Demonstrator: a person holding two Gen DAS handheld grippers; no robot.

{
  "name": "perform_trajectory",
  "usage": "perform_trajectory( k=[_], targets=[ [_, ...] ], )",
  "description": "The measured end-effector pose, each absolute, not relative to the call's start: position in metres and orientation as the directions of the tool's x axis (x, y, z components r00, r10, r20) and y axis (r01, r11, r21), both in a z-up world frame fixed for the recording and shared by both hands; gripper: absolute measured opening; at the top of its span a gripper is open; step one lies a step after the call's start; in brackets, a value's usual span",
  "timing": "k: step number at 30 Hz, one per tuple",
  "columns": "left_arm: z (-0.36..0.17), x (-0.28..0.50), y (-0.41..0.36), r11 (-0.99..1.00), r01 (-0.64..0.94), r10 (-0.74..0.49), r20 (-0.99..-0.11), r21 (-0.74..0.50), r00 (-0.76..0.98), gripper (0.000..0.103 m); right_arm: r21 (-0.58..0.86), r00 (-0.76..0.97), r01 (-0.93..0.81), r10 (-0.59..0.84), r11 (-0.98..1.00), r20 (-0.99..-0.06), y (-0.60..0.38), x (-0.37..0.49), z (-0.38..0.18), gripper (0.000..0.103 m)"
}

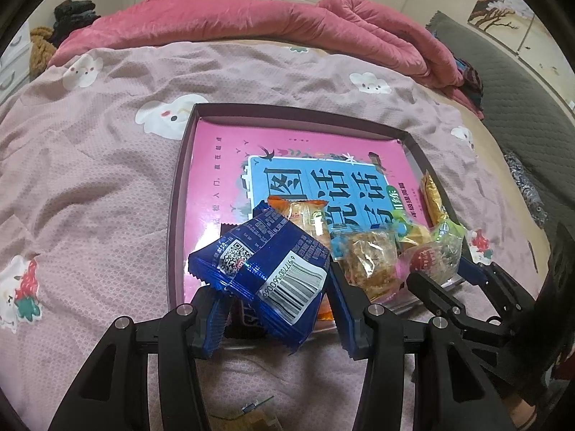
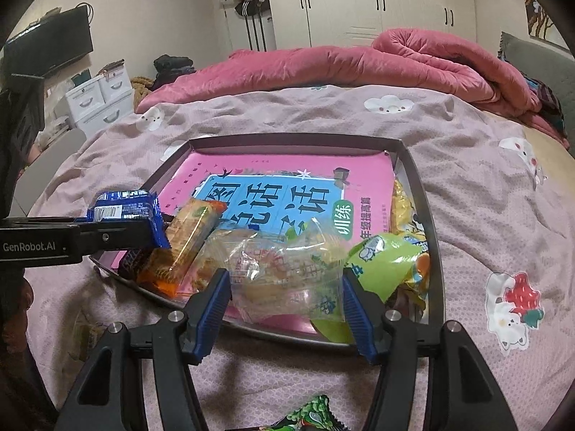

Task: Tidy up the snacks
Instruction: 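Carry the blue packet over the tray with left tool while right tool carries the pastry bag, then lower the blue packet into the tray and open left tool while right tool releases the pastry bag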

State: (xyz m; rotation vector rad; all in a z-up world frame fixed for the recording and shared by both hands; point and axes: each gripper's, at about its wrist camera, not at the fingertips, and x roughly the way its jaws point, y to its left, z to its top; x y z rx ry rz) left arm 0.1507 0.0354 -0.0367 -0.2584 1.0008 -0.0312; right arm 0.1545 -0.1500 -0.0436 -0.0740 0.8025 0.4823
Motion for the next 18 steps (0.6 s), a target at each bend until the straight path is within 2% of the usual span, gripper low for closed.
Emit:
perform_trajectory(
  k=[18],
  targets=[
    [-0.0359,0.1532,0.0372,0.968,-0.100,-0.141,-0.826,-0.231,0.545,0.052,0.111,0.619,-0.407,0.363,0.907,-0.697,-0.1583,0.1521,-0.0394,0.066]
  ],
)
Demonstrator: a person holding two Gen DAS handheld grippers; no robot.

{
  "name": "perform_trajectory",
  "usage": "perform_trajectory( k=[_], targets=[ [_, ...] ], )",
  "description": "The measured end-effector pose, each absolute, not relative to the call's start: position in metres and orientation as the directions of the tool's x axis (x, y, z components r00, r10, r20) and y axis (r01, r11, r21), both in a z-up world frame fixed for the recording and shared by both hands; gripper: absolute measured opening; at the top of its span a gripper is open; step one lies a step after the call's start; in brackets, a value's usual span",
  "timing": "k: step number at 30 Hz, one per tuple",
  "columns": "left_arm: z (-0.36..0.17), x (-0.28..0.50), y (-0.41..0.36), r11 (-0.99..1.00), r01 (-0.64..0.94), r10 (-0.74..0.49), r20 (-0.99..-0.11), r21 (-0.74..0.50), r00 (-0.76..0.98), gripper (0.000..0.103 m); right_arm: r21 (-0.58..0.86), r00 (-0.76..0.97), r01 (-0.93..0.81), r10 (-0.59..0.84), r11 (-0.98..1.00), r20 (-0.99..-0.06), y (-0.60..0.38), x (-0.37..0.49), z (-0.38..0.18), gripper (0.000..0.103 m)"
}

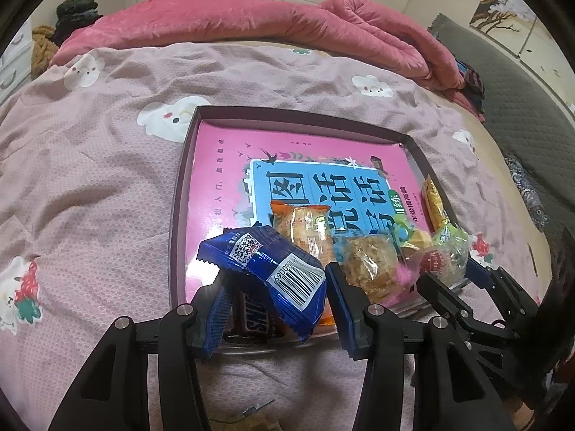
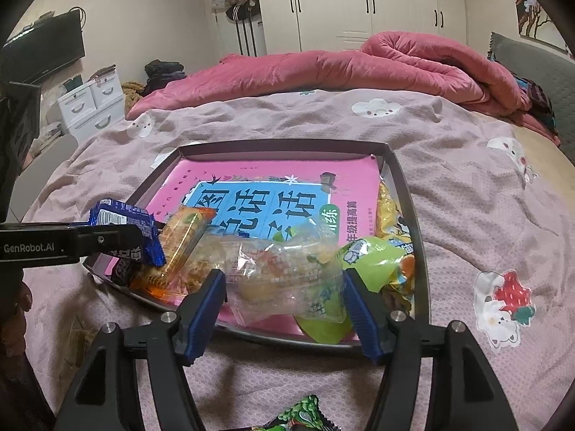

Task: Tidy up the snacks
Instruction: 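Lower the blue packet into the tray and open left tool while right tool releases the pastry bag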

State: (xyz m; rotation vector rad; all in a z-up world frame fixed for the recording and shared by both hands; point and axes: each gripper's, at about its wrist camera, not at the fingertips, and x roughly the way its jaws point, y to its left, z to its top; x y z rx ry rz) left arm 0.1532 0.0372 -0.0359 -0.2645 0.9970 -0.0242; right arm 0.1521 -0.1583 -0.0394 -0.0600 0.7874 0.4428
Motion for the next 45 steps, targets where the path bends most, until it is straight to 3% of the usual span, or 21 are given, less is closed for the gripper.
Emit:
perform_trajectory(
  k=[12,26,45],
  targets=[
    [-0.034,0.153,0.040,0.968,-0.106,-0.135,-0.824,-0.229,0.550,0.053,0.118,0.629,-0.394,0.361,0.912,-0.688,-0.163,0.151,-0.036,0.070],
    [-0.028,0.152,0.040,0.971,-0.105,-0.119,-0.814,-0.215,0.569,0.068,0.160,0.630,-0.378,0.379,0.912,-0.678,-0.170,0.147,-0.030,0.072],
    [-0.010,0.140,0.036,0.979,-0.092,-0.094,-0.802,-0.183,0.590,0.074,0.184,0.635,-0.373,0.395,0.909,-0.664,-0.178,0.137,-0.021,0.076]
  ],
)
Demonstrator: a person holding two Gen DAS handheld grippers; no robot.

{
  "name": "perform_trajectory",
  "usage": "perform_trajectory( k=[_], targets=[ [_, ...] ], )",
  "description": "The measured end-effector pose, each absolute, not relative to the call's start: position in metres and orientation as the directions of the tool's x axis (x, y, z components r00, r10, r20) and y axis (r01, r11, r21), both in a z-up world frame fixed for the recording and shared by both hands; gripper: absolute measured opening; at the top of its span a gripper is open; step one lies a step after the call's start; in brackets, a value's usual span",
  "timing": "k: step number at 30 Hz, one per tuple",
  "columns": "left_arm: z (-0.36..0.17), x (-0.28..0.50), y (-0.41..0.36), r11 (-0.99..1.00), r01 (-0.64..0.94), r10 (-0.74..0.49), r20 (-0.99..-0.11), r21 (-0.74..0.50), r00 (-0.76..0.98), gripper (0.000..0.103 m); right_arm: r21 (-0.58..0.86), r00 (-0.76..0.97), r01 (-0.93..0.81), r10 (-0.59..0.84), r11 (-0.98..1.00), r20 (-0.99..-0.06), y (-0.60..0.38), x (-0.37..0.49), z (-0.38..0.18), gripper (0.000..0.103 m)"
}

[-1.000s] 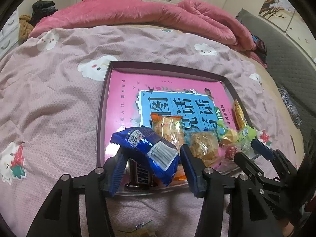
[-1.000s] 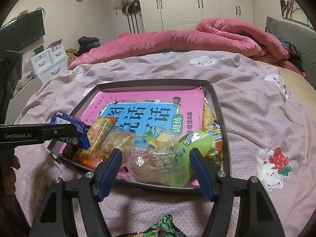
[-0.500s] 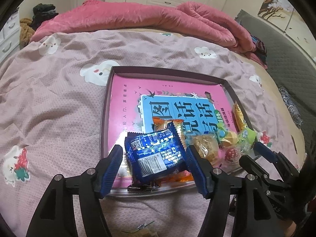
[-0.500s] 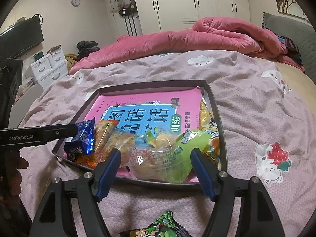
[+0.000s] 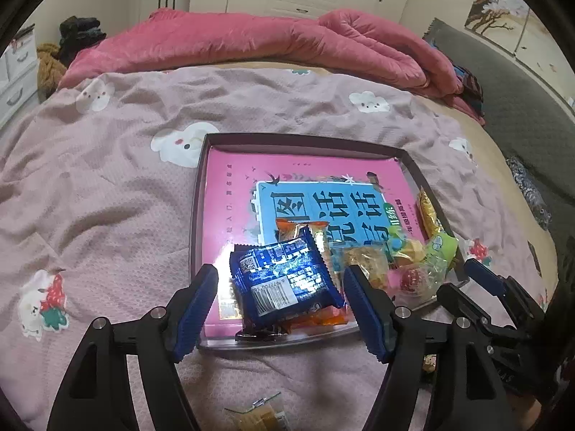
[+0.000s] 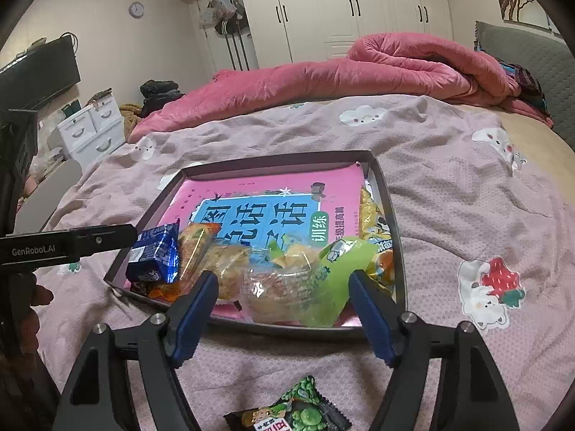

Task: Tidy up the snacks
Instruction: 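Lower the blue packet into the tray and open left tool while right tool releases the pastry bag, then withdraw both open tools toward the cracker packet and green-pea packet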

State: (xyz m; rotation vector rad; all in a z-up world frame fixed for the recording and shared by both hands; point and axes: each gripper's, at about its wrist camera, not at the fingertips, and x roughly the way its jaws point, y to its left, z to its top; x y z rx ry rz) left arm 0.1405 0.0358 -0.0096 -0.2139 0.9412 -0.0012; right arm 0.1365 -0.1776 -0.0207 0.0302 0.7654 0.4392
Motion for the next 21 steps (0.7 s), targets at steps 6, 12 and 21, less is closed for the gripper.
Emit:
perform_trajectory(
  k=[6,12,21],
  targets=[
    [-0.006,0.135,0.031,0.981,-0.083,-0.095,-0.803,-0.177,0.588,0.074,0.186,0.633,-0.388,0.408,0.903,-0.659,-0.176,0.129,-0.016,0.077],
    [-0.005,0.127,0.028,0.983,-0.077,-0.089,-0.807,-0.164,0.583,0.074,0.184,0.624,-0.403,0.416,0.897,-0.661,-0.173,0.119,-0.014,0.077],
    [-0.004,0.113,0.030,0.985,-0.077,-0.081,-0.814,-0.152,0.575,0.074,0.190,0.605,-0.411,0.423,0.892,-0.675,-0.174,0.105,-0.013,0.077]
  ],
)
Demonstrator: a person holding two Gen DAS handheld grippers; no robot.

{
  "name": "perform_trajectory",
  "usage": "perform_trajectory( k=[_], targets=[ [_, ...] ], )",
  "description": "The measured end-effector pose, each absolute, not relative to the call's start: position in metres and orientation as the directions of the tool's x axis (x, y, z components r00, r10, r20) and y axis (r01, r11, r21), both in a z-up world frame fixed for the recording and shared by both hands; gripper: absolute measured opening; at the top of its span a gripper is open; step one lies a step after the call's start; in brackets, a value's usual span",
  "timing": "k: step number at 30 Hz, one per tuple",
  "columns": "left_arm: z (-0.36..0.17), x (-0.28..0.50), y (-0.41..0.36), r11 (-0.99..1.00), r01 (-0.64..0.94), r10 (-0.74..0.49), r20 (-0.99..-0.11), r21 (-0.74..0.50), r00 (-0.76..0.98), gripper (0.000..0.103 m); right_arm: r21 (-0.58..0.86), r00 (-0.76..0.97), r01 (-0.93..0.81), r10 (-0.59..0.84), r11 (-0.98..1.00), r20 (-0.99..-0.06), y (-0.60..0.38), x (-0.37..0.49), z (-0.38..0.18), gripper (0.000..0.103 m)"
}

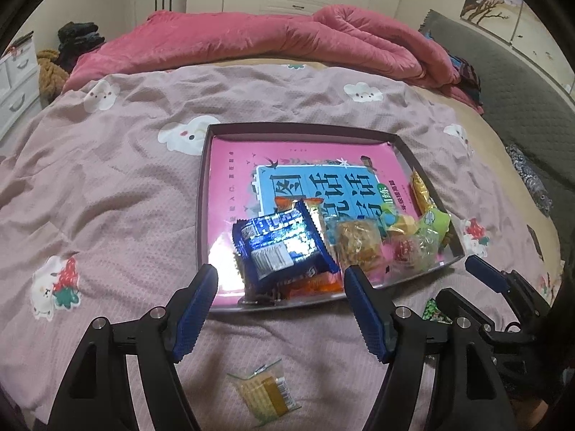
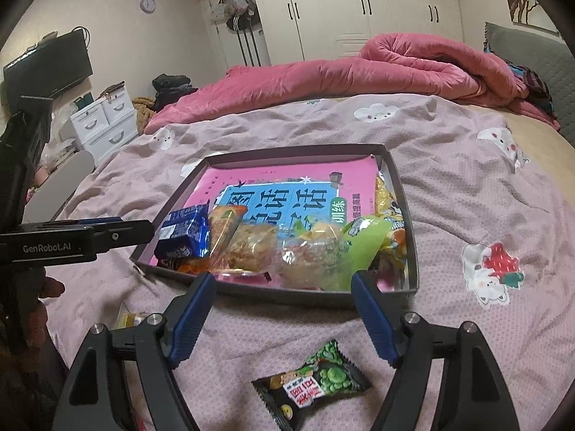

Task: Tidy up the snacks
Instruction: 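Withdraw both open tools toward the cracker packet and green-pea packet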

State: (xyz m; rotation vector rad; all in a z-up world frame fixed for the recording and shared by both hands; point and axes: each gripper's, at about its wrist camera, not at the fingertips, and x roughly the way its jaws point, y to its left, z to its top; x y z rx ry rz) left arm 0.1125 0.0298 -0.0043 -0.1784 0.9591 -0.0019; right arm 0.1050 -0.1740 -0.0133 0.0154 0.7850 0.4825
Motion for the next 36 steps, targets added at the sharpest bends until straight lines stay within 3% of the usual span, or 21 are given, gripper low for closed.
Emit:
perform_trajectory(
  k=[36],
  targets=[
    [-0.021,0.067,0.030,0.990,-0.043,-0.097,-0.859,-0.137,0.502,0.074,0.189,0.539,-0.362,0.370,0.913,-0.757,-0.187,0.079,-0.024,0.078]
  ],
)
